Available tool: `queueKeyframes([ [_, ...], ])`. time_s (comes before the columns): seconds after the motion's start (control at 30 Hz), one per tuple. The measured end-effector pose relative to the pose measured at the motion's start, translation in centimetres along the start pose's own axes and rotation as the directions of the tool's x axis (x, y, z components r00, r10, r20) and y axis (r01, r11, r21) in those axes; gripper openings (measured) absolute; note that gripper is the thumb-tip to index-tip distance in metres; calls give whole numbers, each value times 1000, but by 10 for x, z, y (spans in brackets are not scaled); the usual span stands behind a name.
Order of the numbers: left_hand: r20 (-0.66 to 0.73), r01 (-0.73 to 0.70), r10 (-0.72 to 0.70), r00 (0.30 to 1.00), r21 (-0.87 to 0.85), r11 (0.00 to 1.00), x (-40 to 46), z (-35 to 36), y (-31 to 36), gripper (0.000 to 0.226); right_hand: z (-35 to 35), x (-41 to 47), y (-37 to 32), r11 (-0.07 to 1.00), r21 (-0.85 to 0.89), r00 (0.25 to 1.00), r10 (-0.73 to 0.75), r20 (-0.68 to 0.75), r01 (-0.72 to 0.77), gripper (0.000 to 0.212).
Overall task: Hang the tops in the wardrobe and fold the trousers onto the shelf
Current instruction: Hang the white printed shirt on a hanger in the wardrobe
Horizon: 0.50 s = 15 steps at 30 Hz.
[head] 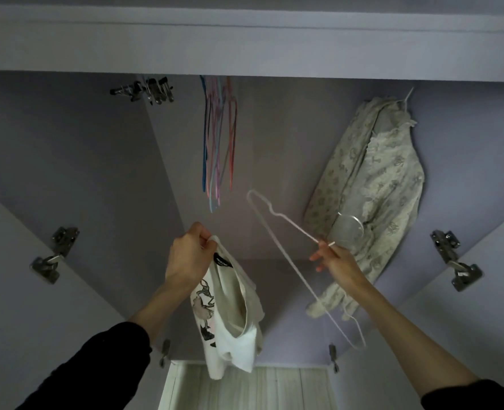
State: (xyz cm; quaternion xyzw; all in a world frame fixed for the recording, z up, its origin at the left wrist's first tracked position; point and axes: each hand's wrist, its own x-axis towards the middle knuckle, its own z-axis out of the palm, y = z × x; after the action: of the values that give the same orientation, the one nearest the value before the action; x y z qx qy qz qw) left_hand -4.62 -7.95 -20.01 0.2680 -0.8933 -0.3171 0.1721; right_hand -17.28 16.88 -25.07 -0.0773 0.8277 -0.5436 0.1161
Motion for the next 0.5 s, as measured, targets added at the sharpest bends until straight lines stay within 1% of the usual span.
queueKeyframes([
  [0.07, -2, 13, -13, 1000, -8, 1000, 0, -1, -1, 8, -3, -4, 0, 978, -159, 991, -132, 36, 137, 20],
  [0.1, -6, 20, -20, 1000, -10, 1000, 0, -1, -1, 8, -4, -4, 1, 955, -210, 978, -200, 66, 210, 19],
  [0.17, -9, 35, -35, 999, -15, 999, 0, -1, -3, 8, -4, -5, 3, 916, -266, 953, -286, 97, 302, 15],
  [0.2, -9, 40, -40, 999, -20, 999, 0, -1, -4, 8, -4, -5, 3, 910, -261, 947, -307, 93, 321, 14],
  [0.27, -5, 55, -55, 998, -28, 998, -1, -2, -8, 7, -5, -6, -4, 919, -191, 939, -338, 68, 344, 12],
  [0.33, 6, 85, -85, 996, -34, 996, 0, -4, -10, 7, -8, -9, -13, 934, -71, 936, -346, 62, 350, 15],
  [0.43, 38, 190, -188, 981, -78, 979, 5, -8, -15, 11, -11, -11, -23, 944, 67, 935, -331, 127, 324, 18],
  [0.5, 44, 257, -254, 966, -117, 959, 9, -12, -19, 17, -15, -12, -26, 952, 168, 942, -284, 179, 256, 21],
])
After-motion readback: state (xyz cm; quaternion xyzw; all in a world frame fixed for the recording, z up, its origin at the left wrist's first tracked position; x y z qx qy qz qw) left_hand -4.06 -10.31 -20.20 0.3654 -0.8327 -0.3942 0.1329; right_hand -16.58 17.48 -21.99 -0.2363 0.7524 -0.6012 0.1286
